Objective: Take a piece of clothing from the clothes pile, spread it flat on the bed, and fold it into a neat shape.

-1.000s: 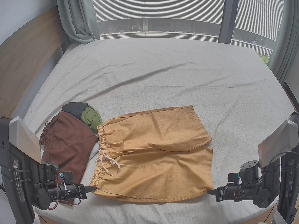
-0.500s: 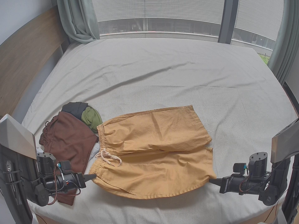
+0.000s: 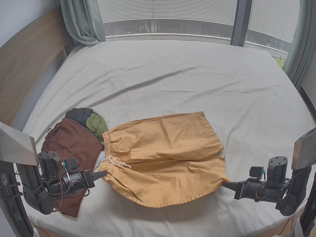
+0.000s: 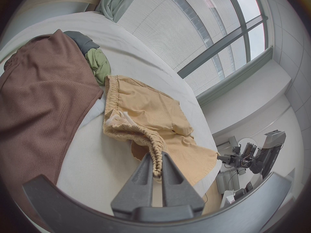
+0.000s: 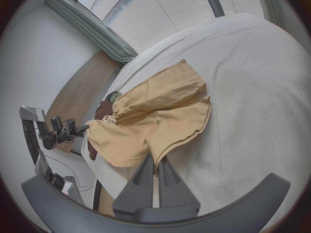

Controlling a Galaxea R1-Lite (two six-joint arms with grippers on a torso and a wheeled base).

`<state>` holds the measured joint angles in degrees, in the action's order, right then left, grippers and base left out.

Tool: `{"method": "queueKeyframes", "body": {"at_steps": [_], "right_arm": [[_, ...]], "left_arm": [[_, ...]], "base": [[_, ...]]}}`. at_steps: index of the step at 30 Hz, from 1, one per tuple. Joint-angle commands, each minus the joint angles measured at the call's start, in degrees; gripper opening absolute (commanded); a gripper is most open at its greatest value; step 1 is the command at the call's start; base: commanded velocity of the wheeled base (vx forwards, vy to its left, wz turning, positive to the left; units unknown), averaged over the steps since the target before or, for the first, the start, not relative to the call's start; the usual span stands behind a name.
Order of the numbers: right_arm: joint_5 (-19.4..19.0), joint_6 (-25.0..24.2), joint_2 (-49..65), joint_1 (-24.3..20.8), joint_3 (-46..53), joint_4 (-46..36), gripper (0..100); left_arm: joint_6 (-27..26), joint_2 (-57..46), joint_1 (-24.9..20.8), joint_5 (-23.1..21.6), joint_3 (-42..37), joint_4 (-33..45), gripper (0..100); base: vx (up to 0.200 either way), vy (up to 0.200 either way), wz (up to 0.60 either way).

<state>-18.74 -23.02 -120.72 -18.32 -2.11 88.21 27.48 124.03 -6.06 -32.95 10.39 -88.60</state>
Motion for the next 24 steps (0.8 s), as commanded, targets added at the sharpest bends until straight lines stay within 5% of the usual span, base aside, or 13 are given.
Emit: {"method": "queueKeyframes", "body": {"at_steps": [1,24], "right_arm": [[-0.2,0.0,0.6,0.4,-0.8,0.0,0],[-0.3,-0.1,9.3,0.2,-1.1,-0.1,0]], "left_arm": [[0.2,-0.5,0.1,0.1,0.9,-0.1,0],[2.5,-0.7,1.6,1.4,5.3,-0.1,0]], "base": [[0.000,0.000,0.00],[0.000,0.000,0.00]]}}
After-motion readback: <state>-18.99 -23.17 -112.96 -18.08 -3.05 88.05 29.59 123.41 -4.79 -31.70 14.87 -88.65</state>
